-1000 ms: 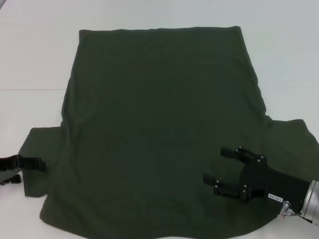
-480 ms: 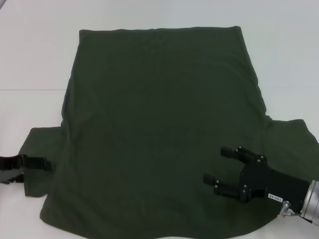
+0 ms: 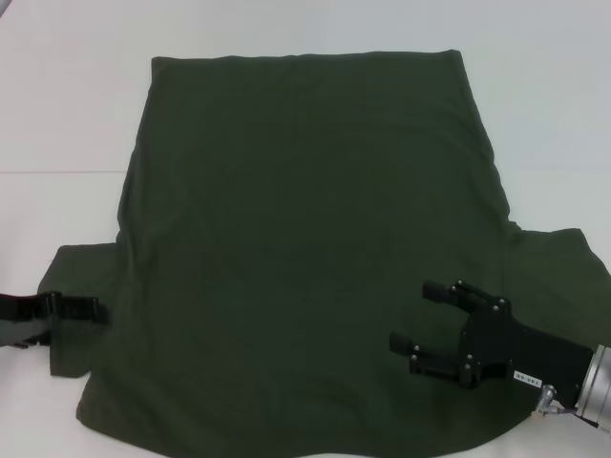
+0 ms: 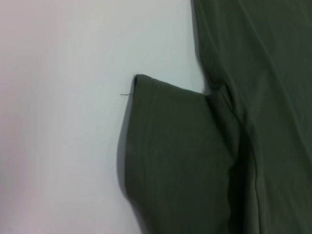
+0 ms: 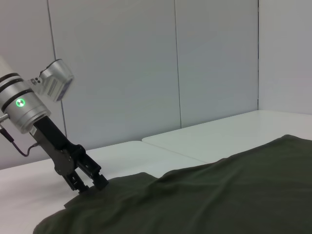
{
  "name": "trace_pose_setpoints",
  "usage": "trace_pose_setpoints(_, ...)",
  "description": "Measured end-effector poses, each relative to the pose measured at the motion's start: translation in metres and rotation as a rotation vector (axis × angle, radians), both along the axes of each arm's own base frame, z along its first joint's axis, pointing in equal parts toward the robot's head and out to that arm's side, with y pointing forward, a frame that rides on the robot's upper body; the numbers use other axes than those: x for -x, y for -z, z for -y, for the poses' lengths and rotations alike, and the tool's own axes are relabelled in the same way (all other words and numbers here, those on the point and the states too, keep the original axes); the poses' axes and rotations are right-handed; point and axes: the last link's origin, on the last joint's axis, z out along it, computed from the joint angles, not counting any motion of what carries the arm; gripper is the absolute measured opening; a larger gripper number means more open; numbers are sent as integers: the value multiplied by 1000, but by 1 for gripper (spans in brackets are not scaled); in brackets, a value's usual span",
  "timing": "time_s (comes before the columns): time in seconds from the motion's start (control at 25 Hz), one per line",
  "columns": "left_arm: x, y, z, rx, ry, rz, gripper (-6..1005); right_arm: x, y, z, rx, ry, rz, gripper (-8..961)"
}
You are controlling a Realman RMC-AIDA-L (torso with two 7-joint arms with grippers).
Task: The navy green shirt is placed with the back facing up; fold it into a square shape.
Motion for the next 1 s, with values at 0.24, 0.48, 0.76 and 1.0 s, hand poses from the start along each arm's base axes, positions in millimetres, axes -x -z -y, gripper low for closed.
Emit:
trace_pose_setpoints(0.24,0,0,-1,-6,-3,3,888,0,0,0,-1,0,-1,927)
trace_pose_setpoints(0.48,0,1,-2,-12,2,-10,687,0,0,0,-3,1,-2,928)
trace_pose_setpoints(0.76,2,1,-3,-25,5,-22,411,0,0,0,-3,1,-3,928)
trace_pose_setpoints(1.0,3,0,-4,-29,7,-35,232,0,0,0,-3,1,-3,927)
